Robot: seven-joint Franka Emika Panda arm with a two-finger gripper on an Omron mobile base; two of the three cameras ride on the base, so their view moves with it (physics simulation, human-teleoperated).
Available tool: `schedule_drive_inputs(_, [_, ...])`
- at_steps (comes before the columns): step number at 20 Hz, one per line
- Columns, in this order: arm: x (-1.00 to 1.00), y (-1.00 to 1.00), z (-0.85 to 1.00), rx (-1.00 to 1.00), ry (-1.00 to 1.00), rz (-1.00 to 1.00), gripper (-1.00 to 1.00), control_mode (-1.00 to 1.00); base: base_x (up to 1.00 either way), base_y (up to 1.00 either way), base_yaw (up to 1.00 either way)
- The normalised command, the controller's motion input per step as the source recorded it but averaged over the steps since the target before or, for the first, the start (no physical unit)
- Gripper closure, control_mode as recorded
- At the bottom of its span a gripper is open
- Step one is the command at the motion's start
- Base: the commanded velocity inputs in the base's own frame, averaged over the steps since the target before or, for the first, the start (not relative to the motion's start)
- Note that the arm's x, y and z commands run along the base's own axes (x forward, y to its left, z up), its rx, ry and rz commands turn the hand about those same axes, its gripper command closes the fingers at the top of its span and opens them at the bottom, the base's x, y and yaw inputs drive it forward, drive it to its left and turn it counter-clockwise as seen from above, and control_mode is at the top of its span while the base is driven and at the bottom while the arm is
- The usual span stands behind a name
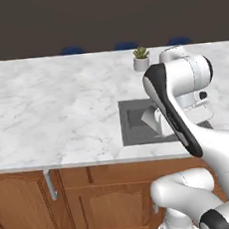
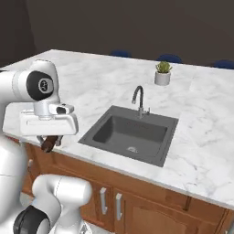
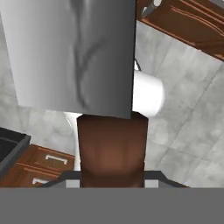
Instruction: Move the cutting board and knife to the sink. Then move spray from the cabinet to the counter.
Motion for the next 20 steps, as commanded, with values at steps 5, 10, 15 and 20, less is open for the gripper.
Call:
schedule_drive_inputs(5, [0.0,0.0,0.0,0.0,0.0,0.0,1.0,1.0,0.34,-0.92,0.46])
schedule_drive_inputs(10, [0.0,0.0,0.0,0.0,0.0,0.0,1.0,1.0,0.53,-0.84,0.0])
schedule_drive_inputs(15, [0.0,0.0,0.0,0.0,0.0,0.0,1.0,1.0,0.37,-0.07,-0.46])
schedule_drive_inputs(20, [0.0,0.0,0.0,0.0,0.0,0.0,1.0,1.0,0.02,0.0,-0.61])
